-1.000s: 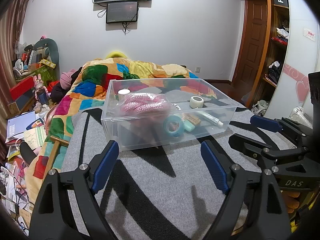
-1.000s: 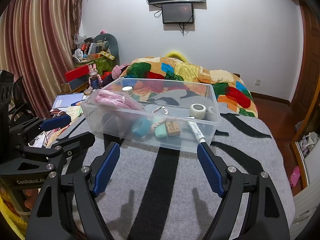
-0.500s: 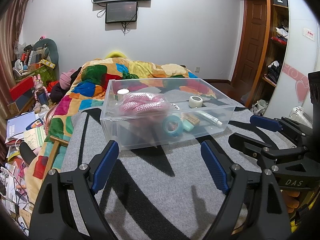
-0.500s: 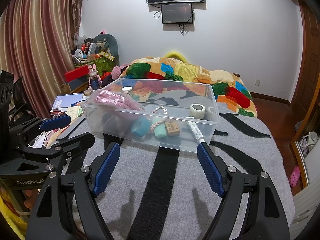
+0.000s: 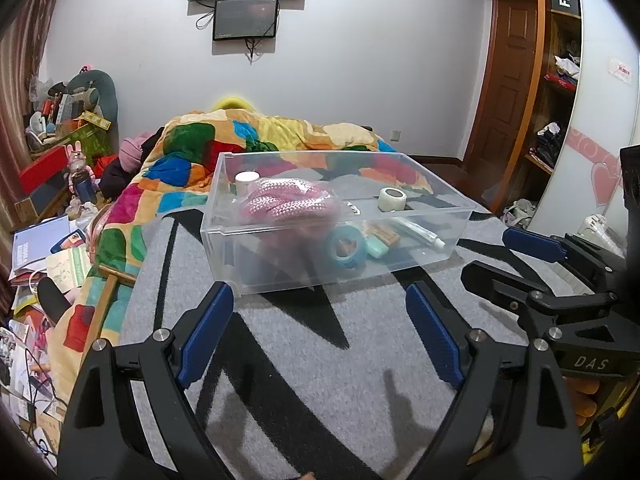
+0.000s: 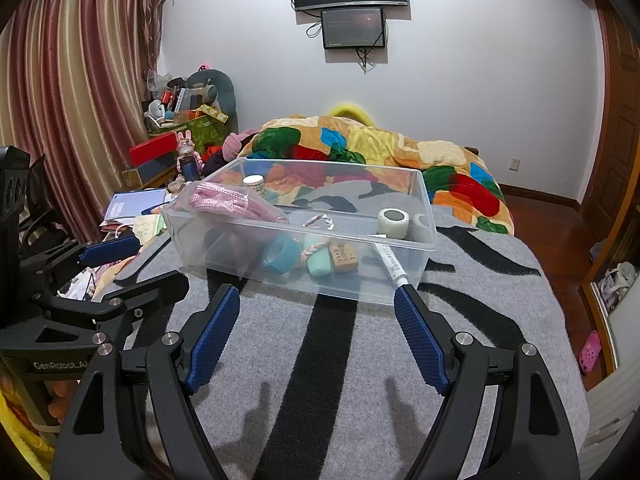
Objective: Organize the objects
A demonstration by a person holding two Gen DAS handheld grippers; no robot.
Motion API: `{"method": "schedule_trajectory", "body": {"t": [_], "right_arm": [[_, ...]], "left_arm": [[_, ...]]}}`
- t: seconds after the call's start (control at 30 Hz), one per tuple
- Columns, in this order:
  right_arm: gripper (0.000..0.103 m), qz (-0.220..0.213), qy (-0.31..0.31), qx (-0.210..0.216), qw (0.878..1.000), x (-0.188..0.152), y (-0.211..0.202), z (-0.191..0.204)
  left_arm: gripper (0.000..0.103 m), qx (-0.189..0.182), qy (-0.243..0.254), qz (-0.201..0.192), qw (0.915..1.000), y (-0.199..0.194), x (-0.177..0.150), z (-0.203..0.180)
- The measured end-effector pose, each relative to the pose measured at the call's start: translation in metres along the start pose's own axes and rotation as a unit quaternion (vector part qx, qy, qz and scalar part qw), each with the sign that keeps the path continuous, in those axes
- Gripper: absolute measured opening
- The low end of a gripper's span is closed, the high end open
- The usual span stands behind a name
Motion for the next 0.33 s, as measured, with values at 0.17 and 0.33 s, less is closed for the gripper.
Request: {"method": "schedule_trajectory", "body": {"t": [0.17, 0.33], "right_arm": [[0.077, 0.000, 0.003, 0.000, 1.000, 0.0002, -0.0007, -0.0013], [0.077, 0.000, 0.003, 0.000, 1.000, 0.0001, -0.0012, -0.0012]], "left_arm": [[0.089, -0.002, 0.003, 0.003, 1.0000, 0.0006, -0.0008, -0.0005], [0.091, -0.005, 0.000, -0.001, 1.0000, -0.0013, 0.0010, 0.0007]]}}
Point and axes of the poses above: each gripper's, at about its wrist camera, not at the fingertips, and y roughly the way its jaws point, z to its left, x to its top, the point moved 5 cm from there along y, roughly the way its jaws point, and after that the axes turned 4 degrees about -x, right-handed, at the moved point
